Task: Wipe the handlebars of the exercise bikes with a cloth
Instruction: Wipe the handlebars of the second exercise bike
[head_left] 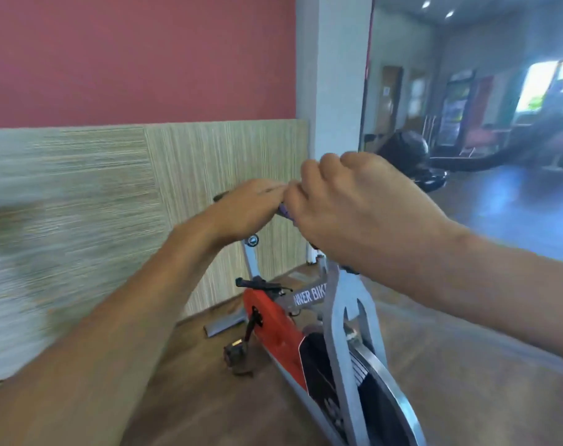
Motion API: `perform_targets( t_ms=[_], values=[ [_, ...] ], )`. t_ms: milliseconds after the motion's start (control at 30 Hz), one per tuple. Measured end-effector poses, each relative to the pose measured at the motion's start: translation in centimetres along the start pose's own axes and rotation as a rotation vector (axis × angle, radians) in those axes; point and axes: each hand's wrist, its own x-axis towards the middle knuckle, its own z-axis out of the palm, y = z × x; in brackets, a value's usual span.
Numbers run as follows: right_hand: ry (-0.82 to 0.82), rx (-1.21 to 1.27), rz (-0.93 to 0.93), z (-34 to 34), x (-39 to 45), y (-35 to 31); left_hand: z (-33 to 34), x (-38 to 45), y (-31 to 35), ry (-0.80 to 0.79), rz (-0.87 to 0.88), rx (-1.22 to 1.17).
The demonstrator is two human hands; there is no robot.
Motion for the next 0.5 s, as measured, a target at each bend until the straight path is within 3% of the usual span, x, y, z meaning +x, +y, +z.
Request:
perform_targets(
  t_ms=[33,67,133,233,433,500],
  values=[
    [0.052,0.020,0.044,0.4,-0.6,0.2,1.2,-0.3,-0.5,0.095,0.019,-0.071],
    [0.067,-0.136,0.086,0.4,-0.8,0.2,2.1,-0.3,-1.2,0.198,0.034,-0.099],
    [0.305,-0.294,0.117,0.4,-0.5,0.5,3.3,0.1,-2.0,0.328,0.128,-0.082],
    [0.614,-0.285,0.173,2.0,-0.7,0.7,4.0,0.5,-3.4,0.411,0.251,-0.127],
    [0.910,-0.211,0.430,5.0,0.1,-2.6,4.7,2.0,-5.2,0.505,0.383,-0.205],
    [0.879,-0.087,0.526,6.5,0.3,-4.7,5.2,2.5,-5.8,0.534,0.431,-0.231]
  ],
)
